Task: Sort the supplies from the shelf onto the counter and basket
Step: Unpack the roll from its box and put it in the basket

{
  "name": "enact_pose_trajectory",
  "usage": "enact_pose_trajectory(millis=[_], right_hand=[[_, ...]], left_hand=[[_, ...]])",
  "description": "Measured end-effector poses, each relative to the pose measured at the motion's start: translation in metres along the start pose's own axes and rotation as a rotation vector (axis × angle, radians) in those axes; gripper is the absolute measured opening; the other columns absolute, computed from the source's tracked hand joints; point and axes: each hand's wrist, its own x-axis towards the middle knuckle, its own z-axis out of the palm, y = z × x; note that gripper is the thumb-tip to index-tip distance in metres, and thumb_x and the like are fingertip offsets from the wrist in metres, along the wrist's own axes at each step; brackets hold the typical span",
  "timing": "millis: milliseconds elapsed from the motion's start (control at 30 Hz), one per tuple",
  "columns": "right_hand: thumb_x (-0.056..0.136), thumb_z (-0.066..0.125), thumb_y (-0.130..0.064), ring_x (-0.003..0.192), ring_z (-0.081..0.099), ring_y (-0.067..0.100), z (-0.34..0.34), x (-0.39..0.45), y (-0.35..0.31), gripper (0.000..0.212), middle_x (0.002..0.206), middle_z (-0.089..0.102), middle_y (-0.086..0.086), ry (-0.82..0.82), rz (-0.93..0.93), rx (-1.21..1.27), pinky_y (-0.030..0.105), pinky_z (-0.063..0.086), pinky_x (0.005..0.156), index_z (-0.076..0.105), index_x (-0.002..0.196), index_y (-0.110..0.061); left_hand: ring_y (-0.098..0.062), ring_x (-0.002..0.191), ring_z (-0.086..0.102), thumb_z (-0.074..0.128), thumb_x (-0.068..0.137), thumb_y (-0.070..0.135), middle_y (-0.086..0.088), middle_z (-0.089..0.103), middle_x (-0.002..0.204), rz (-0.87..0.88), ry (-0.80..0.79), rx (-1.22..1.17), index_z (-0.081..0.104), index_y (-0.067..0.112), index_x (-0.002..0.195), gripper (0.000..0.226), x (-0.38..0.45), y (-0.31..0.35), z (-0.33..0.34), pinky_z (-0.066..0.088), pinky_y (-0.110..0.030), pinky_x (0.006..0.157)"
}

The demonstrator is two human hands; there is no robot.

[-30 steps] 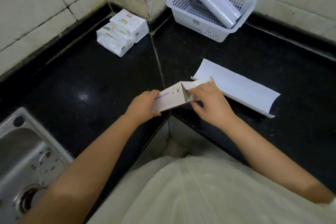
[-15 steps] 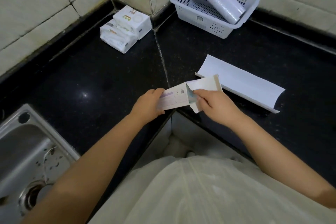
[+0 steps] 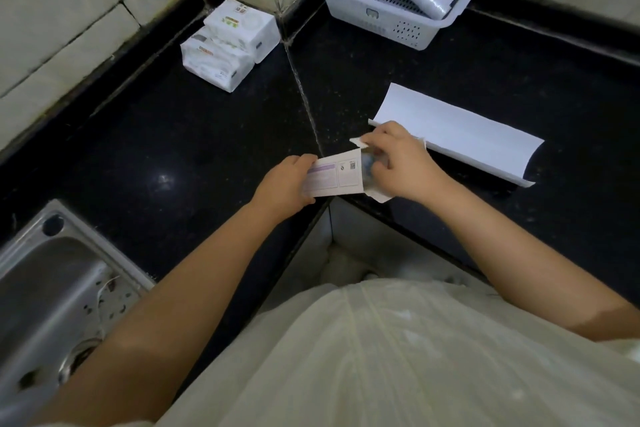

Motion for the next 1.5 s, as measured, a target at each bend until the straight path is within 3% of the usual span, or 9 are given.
enact_pose_trajectory(millis=[133, 200, 433, 600, 733, 833, 1100, 1267, 1500], right_hand=[[0.078, 0.066, -0.014, 0.072, 0.046, 0.011, -0.012, -0.006, 0.007, 0.032, 0.080, 0.055, 0.004, 0.146, 0.062, 0.090, 0.019, 0.029, 0.059, 0.062, 0.108, -0.004], [0.073, 0.073, -0.028, 0.057, 0.040, 0.003, -0.015, -0.010, 0.008, 0.039, 0.062, 0.043, -0.012, 0.032, 0.095, 0.046, 0.020, 0.029, 0.051, 0.064, 0.107, -0.011], [0.070, 0.068, -0.047, 0.065, 0.042, 0.009, -0.012, -0.002, 0.006, 0.054, 0.066, 0.040, -0.013, -0.254, 0.086, -0.146, 0.021, 0.027, 0.050, 0.060, 0.112, -0.013], [0.073, 0.067, -0.033, 0.069, 0.045, 0.019, -0.004, -0.001, -0.001, 0.031, 0.060, 0.041, -0.004, -0.222, 0.106, -0.182, 0.027, 0.028, 0.048, 0.045, 0.058, -0.017], [0.080, 0.057, -0.019, 0.071, 0.046, 0.022, 0.009, 0.003, 0.001, 0.021, 0.069, 0.048, 0.004, -0.113, 0.151, -0.214, 0.025, 0.032, 0.058, 0.057, 0.063, -0.006], [0.080, 0.056, -0.011, 0.074, 0.053, 0.032, 0.011, 0.003, 0.007, 0.038, 0.066, 0.042, 0.007, -0.114, 0.161, -0.177, 0.026, 0.030, 0.056, 0.037, 0.046, -0.011], [0.085, 0.061, -0.019, 0.103, 0.046, 0.032, -0.005, -0.006, 0.030, 0.024, 0.106, 0.053, 0.019, 0.039, 0.164, -0.122, 0.029, 0.035, 0.079, 0.064, 0.091, 0.004], [0.085, 0.060, -0.016, 0.063, 0.043, 0.024, -0.023, -0.011, 0.049, 0.040, 0.053, 0.038, -0.002, 0.131, 0.329, 0.035, 0.029, 0.021, 0.052, 0.038, 0.052, -0.014], [0.085, 0.061, -0.011, 0.048, 0.030, 0.014, -0.056, -0.011, 0.056, 0.048, 0.047, 0.031, 0.002, 0.294, 0.419, 0.136, 0.029, 0.021, 0.050, 0.033, 0.045, -0.013]], left_hand=[[-0.026, 0.122, 0.048, 0.072, 0.077, 0.012, -0.012, 0.048, 0.135, 0.015, 0.003, -0.003, 0.037, 0.012, 0.139, 0.071, -0.001, -0.001, -0.001, 0.042, -0.034, 0.100], [-0.025, 0.122, 0.048, 0.071, 0.077, 0.011, -0.012, 0.048, 0.135, 0.025, 0.003, -0.005, 0.038, 0.012, 0.139, 0.070, -0.003, -0.002, -0.001, 0.042, -0.033, 0.100], [-0.026, 0.123, 0.047, 0.071, 0.077, 0.010, -0.012, 0.046, 0.137, 0.032, -0.020, 0.012, 0.038, 0.013, 0.138, 0.070, -0.002, 0.001, -0.003, 0.041, -0.033, 0.100], [-0.028, 0.120, 0.049, 0.071, 0.077, 0.011, -0.012, 0.048, 0.134, 0.038, -0.030, 0.025, 0.040, 0.013, 0.136, 0.067, -0.001, 0.002, -0.004, 0.043, -0.036, 0.098], [-0.026, 0.120, 0.049, 0.072, 0.077, 0.012, -0.011, 0.047, 0.134, 0.032, -0.028, 0.016, 0.039, 0.015, 0.137, 0.069, 0.001, 0.004, -0.004, 0.043, -0.034, 0.098], [-0.026, 0.120, 0.049, 0.072, 0.077, 0.013, -0.011, 0.047, 0.134, 0.032, -0.024, 0.019, 0.039, 0.015, 0.137, 0.069, 0.002, 0.004, -0.004, 0.043, -0.033, 0.097], [-0.027, 0.117, 0.050, 0.071, 0.076, 0.012, -0.012, 0.050, 0.131, 0.021, -0.035, 0.116, 0.041, 0.013, 0.135, 0.067, 0.016, 0.001, -0.013, 0.045, -0.036, 0.093], [-0.029, 0.113, 0.051, 0.064, 0.080, 0.007, -0.014, 0.049, 0.126, -0.045, -0.079, 0.273, 0.040, 0.011, 0.133, 0.059, 0.038, -0.013, -0.032, 0.048, -0.038, 0.088], [-0.032, 0.123, 0.045, 0.057, 0.087, 0.011, -0.016, 0.044, 0.132, -0.111, -0.182, 0.485, 0.037, 0.008, 0.134, 0.051, 0.061, -0.022, -0.046, 0.045, -0.040, 0.098]])
